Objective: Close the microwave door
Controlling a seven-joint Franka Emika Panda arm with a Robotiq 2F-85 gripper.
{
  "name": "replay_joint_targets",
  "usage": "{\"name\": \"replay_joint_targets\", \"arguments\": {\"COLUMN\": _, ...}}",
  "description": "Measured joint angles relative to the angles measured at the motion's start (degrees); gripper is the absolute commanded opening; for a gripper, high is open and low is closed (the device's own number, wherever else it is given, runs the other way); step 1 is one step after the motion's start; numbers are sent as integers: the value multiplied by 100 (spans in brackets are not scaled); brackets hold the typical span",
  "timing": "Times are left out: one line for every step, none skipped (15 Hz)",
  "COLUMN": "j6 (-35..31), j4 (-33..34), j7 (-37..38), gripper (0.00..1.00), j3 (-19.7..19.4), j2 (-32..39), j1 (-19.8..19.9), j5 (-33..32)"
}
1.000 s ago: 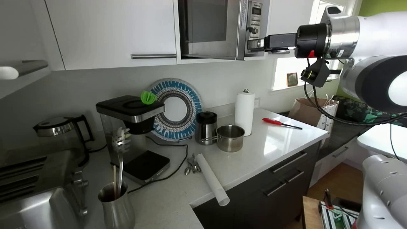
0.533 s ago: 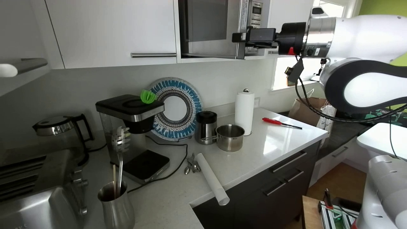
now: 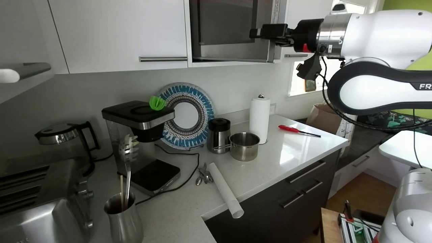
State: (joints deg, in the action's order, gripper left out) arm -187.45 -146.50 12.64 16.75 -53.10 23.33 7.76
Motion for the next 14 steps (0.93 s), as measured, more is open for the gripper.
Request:
{"name": "replay_joint_targets", "arguments": {"j6": 145, "j4": -50, "j7": 14, "gripper": 100, "j3": 13, "j2": -164, "j1": 160, "j5": 4}}
{"name": "replay_joint_targets", "arguments": {"j6": 346, "j4": -100, "j7": 16, "gripper": 100, "j3": -38, "j2": -305, "j1": 234, "j5": 4}}
{"name": "replay_joint_targets", "arguments": {"j6": 531, "j4": -121, "j7": 15, "gripper": 100, "j3": -121, "j2": -365, "j1": 244, "j5": -2}}
{"name": "replay_joint_targets", "arguments": {"j6": 650, "j4": -129, "j7": 14, "gripper": 100, "j3": -202, "j2": -393, "j1": 253, "j5": -5}}
{"name": "replay_joint_targets", "arguments": {"j6": 694, "j4": -148, "j7": 22, "gripper": 100, "j3": -263, "j2": -412, "j1": 287, "j5": -5}}
{"name": "replay_joint_targets", "arguments": {"j6": 695, "j4": -186, "j7": 46, "gripper": 100, "j3": -323, "j2": -441, "j1": 326, "j5": -5}}
{"name": "replay_joint_targets", "arguments": {"j6": 694, "j4": -225, "j7": 87, "gripper": 100, "j3": -371, "j2": -473, "j1": 376, "j5": -5}}
{"name": "replay_joint_targets", "arguments": {"j6": 678, "j4": -261, "j7": 144, "gripper": 100, "j3": -408, "j2": -506, "j1": 458, "j5": -4}}
{"name": "replay_joint_targets", "arguments": {"j6": 637, "j4": -296, "j7": 213, "gripper": 100, "j3": -430, "j2": -538, "j1": 587, "j5": -3}}
{"name": "replay_joint_targets", "arguments": {"j6": 564, "j4": -336, "j7": 278, "gripper": 100, "j3": -430, "j2": -571, "j1": 735, "j5": -1}}
{"name": "replay_joint_targets", "arguments": {"j6": 485, "j4": -389, "j7": 346, "gripper": 100, "j3": -412, "j2": -624, "j1": 957, "j5": 2}}
{"name": "replay_joint_targets", "arguments": {"j6": 426, "j4": -440, "j7": 422, "gripper": 100, "j3": -397, "j2": -686, "j1": 1213, "j5": 7}}
{"name": "replay_joint_targets", "arguments": {"j6": 392, "j4": -485, "j7": 477, "gripper": 100, "j3": -389, "j2": -751, "j1": 1478, "j5": 23}}
{"name": "replay_joint_targets", "arguments": {"j6": 367, "j4": -525, "j7": 525, "gripper": 100, "j3": -387, "j2": -806, "j1": 1765, "j5": 38}}
